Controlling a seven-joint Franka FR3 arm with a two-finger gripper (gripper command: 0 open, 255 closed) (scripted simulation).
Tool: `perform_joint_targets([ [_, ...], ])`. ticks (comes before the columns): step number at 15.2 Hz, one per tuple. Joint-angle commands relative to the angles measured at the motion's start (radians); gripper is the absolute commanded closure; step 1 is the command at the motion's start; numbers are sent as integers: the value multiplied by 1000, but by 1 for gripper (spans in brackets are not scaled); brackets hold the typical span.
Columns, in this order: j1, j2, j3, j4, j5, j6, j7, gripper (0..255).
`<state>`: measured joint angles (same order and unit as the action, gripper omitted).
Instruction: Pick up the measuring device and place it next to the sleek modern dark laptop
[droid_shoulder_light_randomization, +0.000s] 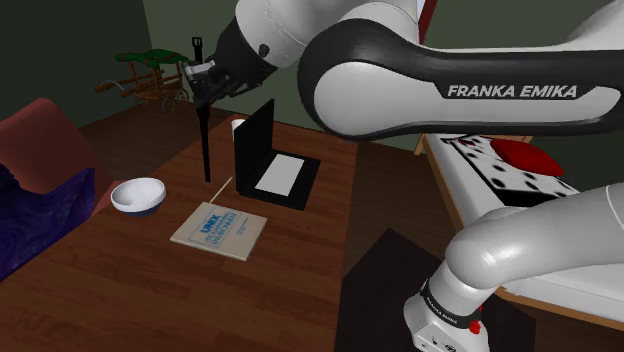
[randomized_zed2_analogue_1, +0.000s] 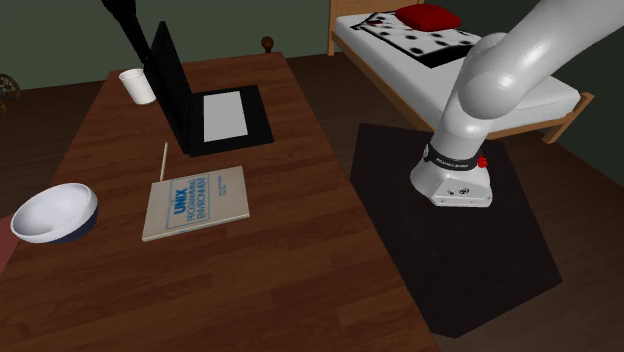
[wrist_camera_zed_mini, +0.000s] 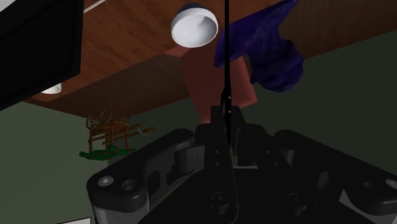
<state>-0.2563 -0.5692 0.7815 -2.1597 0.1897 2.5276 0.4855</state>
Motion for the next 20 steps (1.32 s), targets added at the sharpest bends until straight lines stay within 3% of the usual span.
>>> perform_joint_targets([
  [1,-25,48,-9,21,-14,20,-29,255],
  [11,-178,338,4,197,-144,86,-117,255],
  [16,-241,519,31,334,-280,81,-108,255],
  [20,-240,681,23,474,-413,51,-88,255],
])
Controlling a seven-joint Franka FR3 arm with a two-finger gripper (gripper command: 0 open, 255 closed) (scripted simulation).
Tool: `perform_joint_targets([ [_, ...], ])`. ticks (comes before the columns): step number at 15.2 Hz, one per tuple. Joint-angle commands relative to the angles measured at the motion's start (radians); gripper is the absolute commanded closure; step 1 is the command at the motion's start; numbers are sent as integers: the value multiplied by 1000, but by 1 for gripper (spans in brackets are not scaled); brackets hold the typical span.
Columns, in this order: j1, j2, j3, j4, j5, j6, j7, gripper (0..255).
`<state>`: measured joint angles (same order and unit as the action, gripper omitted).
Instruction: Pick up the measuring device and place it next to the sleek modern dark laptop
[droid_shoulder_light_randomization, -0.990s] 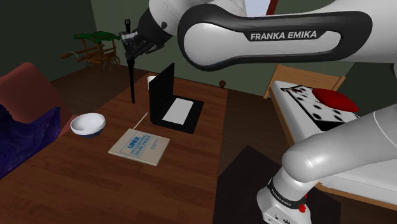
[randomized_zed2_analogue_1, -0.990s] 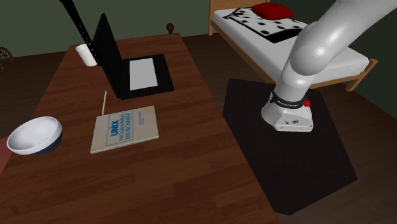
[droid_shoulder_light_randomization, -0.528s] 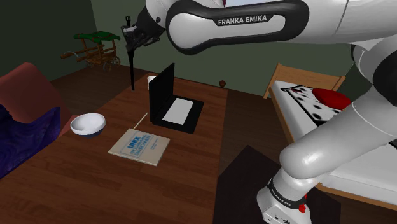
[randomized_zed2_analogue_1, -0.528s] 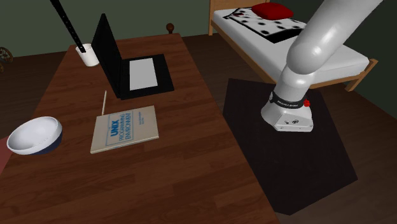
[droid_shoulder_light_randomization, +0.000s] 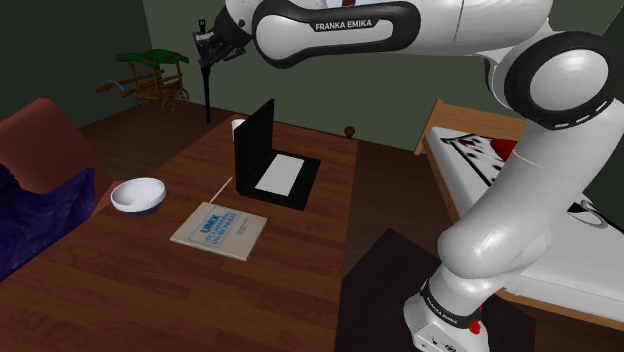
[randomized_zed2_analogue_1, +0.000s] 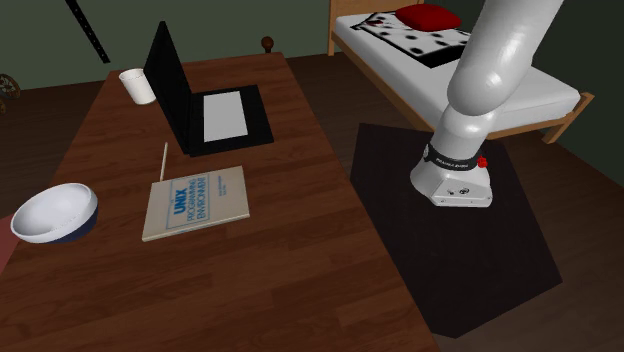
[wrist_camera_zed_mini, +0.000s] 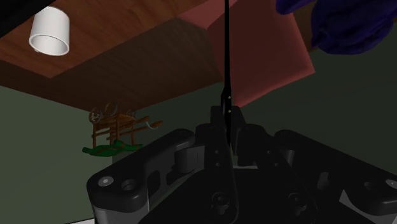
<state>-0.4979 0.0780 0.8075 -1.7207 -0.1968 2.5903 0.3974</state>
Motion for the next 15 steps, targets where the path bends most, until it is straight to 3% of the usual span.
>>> perform_joint_targets([
  [1,9,74,-10,75,-56,-23,1,255],
  [3,30,153,-27,159,-106,-49,-2,255],
  [15,35,160,-58,11,-155,105,47,255],
])
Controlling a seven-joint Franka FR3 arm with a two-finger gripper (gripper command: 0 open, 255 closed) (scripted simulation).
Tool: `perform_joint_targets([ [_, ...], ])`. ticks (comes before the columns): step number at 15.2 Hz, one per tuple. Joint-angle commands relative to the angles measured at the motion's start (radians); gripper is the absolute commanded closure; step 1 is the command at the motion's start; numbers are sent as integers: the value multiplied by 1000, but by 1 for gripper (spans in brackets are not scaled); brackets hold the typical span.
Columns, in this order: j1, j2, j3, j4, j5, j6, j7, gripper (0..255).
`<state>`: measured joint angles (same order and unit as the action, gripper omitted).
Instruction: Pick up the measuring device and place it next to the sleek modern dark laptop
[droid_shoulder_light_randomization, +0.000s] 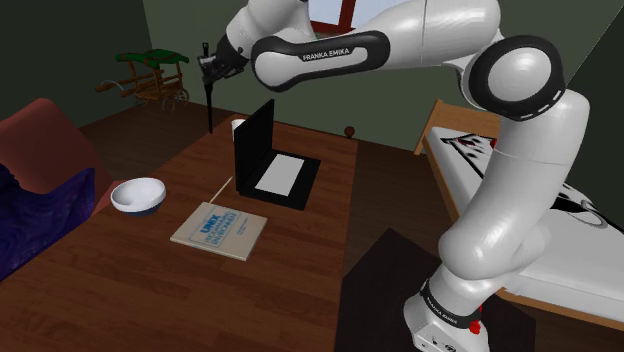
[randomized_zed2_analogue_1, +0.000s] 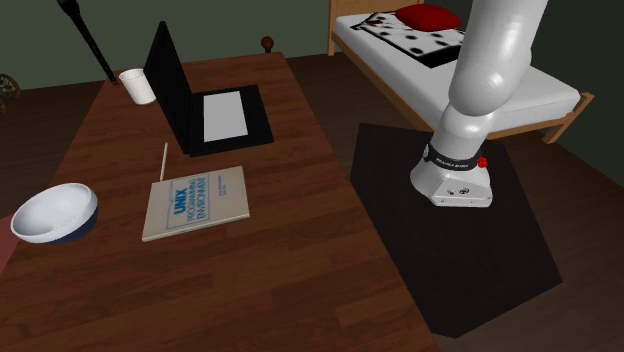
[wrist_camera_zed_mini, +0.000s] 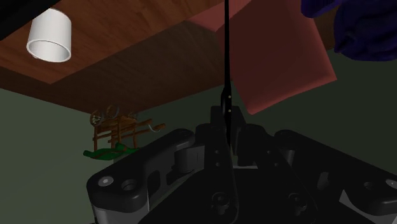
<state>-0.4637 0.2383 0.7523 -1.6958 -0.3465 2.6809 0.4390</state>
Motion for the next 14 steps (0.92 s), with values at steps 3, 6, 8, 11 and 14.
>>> perform_joint_targets([
  [3,7,8,-15,-44,-28,51,25,255],
  [6,16,17,-31,-71,-54,86,47,255],
  [8,24,24,-43,-88,-73,108,63,255],
  [11,38,36,-64,-110,-104,142,90,255],
  [14,56,49,-88,-130,-139,174,120,255],
])
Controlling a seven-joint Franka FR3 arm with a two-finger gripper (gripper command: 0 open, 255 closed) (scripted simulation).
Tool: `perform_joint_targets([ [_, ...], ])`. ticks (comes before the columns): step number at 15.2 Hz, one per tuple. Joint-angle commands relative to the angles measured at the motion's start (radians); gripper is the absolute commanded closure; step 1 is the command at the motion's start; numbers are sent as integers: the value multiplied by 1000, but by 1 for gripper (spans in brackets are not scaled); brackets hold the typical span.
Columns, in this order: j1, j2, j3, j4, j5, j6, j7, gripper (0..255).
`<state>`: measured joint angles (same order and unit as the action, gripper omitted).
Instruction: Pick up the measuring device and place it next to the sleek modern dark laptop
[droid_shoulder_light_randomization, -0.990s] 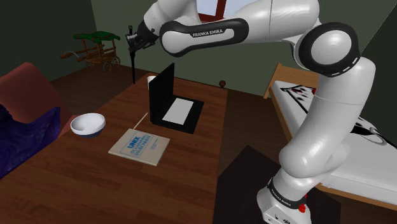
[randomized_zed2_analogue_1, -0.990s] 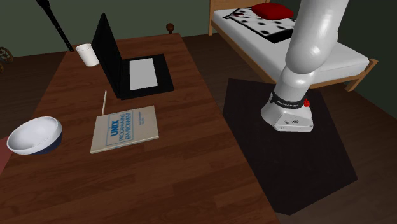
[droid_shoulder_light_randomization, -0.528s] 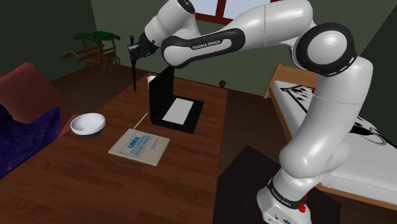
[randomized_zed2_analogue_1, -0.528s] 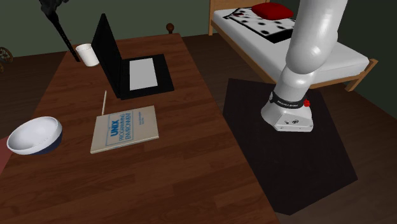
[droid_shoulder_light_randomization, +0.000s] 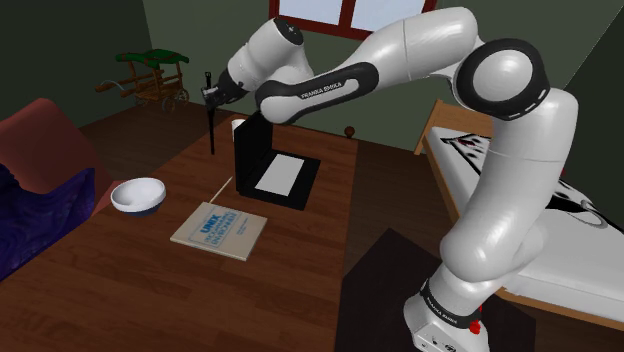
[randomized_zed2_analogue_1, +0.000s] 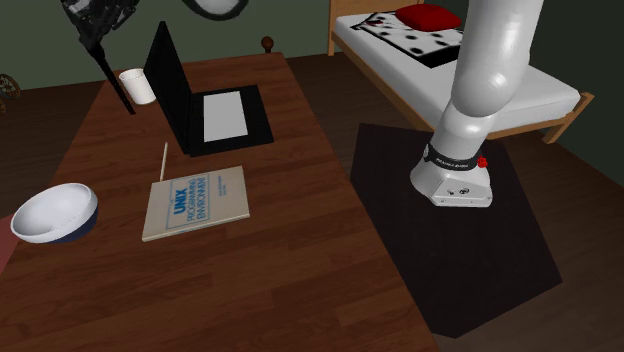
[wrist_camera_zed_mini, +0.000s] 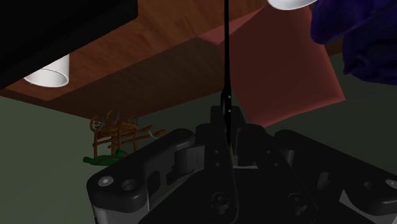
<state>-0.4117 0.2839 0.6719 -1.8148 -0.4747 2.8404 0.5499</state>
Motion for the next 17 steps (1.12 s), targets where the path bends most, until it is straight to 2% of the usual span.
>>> perform_joint_targets([
  [1,10,7,-17,-17,-23,25,20,255],
  [9,76,48,-107,-55,-132,108,117,255],
  [17,169,94,-230,-73,-253,189,234,255],
])
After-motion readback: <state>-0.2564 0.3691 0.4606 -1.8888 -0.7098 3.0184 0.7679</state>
